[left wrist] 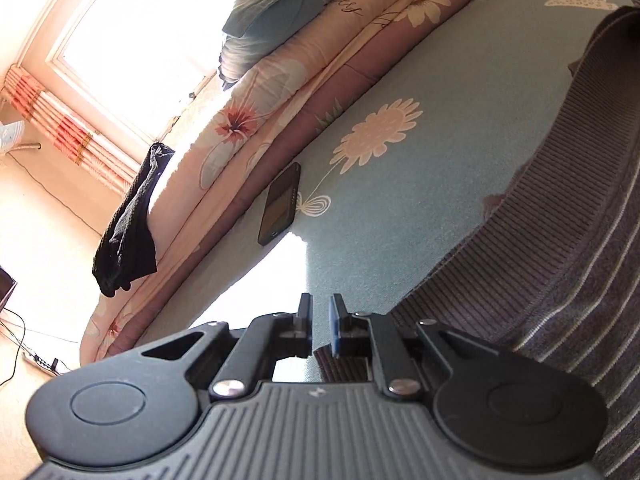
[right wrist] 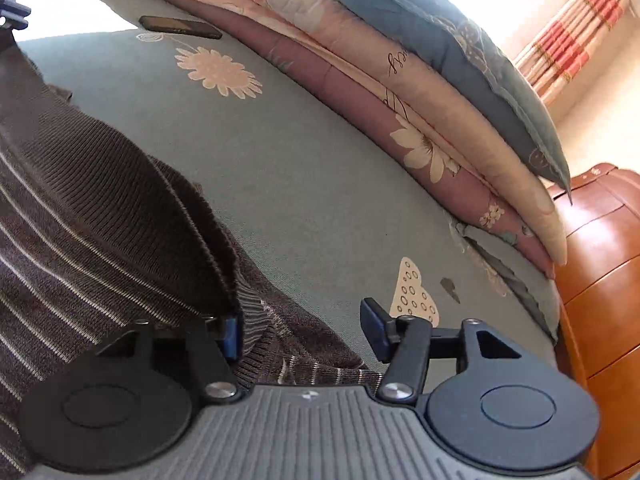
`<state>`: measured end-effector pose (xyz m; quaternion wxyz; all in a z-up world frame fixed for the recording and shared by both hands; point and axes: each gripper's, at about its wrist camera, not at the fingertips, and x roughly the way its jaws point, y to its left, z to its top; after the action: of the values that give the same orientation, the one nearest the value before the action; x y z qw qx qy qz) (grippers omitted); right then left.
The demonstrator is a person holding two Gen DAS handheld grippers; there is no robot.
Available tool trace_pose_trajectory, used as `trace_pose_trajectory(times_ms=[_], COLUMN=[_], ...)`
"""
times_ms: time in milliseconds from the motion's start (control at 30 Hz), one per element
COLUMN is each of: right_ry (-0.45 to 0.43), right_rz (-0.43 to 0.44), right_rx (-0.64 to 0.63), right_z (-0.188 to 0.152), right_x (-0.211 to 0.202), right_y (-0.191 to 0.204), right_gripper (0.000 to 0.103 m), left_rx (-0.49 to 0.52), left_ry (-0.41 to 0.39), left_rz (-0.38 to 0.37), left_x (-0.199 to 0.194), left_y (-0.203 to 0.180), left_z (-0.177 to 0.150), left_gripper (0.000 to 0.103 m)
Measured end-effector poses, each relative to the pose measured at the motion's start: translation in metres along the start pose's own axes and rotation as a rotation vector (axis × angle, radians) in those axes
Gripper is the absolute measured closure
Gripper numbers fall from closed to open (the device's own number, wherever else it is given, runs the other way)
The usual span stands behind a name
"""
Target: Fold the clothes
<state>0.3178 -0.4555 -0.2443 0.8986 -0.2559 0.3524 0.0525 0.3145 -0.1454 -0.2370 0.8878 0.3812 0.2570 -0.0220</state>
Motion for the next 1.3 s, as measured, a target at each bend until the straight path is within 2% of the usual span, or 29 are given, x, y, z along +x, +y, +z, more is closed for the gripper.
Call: trace_pose_trajectory(times_ms=[200,467,567,600,633,733,800,867,933,1000,1033,1100,1200,1267,1300], right_ry=[0.02,0.031,0.09,0.092,0.09,0.011,-0.018,-0.058,-0.125,-0.153,-0.151,-0.141,-0.14,-0.122,-0.111], right_rz=[0.21,0.3,0.244,0.251,0.267,0.37,0.41,0.441,0.501,0.475,0.468,0.459,0.442,0.428,0.432], right_rx=[0.197,0.47,0.48,0.491,0.507,0.604,0.67,0.715,0.847,0.997,1.018,1.036,0.892,0.811,0.784], right_z=[0.001,0.0,0.003,0.002,0.0,-0.011,-0.018,-0.024,-0.036,-0.048,-0.051,-0.056,-0.059,-0.066,-0.071], right_x=[-0.007,-0.017,-0.009,-0.008,-0.008,-0.013,-0.014,-0.017,-0.019,-0.018,-0.018,-0.017,-0.03,-0.038,-0.04], right_y=[-0.044,-0.08,-0.08,-0.082,-0.083,-0.096,-0.103,-0.108,-0.118,-0.129,-0.132,-0.135,-0.126,-0.119,-0.117], right_gripper=[0.037,0.034,0.034,0.034,0.034,0.034,0.034,0.034,0.034,0.034,0.034,0.034,0.036,0.043,0.05], left_rx=[-0.119,-0.159,-0.169,-0.177,-0.185,-0.228,-0.321,-0.464,-0.599,-0.666,-0.683,-0.72,-0.778,-0.81,-0.831], left_ry=[0.032,0.068,0.062,0.061,0.059,0.049,0.061,0.089,0.11,0.134,0.149,0.175,0.197,0.19,0.184], left_rz=[-0.045,-0.126,-0.159,-0.177,-0.191,-0.225,-0.262,-0.32,-0.399,-0.412,-0.412,-0.425,-0.463,-0.487,-0.509], left_x=[-0.022,-0.039,-0.044,-0.046,-0.048,-0.053,-0.052,-0.046,-0.038,-0.031,-0.027,-0.023,-0.023,-0.03,-0.034], left_y=[0.039,0.037,0.032,0.032,0.032,0.037,0.049,0.064,0.078,0.083,0.084,0.084,0.085,0.086,0.087], left_z=[-0.017,-0.037,-0.037,-0.036,-0.036,-0.039,-0.043,-0.049,-0.057,-0.063,-0.065,-0.07,-0.081,-0.087,-0.09], left_gripper=[0.091,0.091,0.09,0.09,0.09,0.09,0.09,0.092,0.092,0.092,0.092,0.092,0.092,0.092,0.09])
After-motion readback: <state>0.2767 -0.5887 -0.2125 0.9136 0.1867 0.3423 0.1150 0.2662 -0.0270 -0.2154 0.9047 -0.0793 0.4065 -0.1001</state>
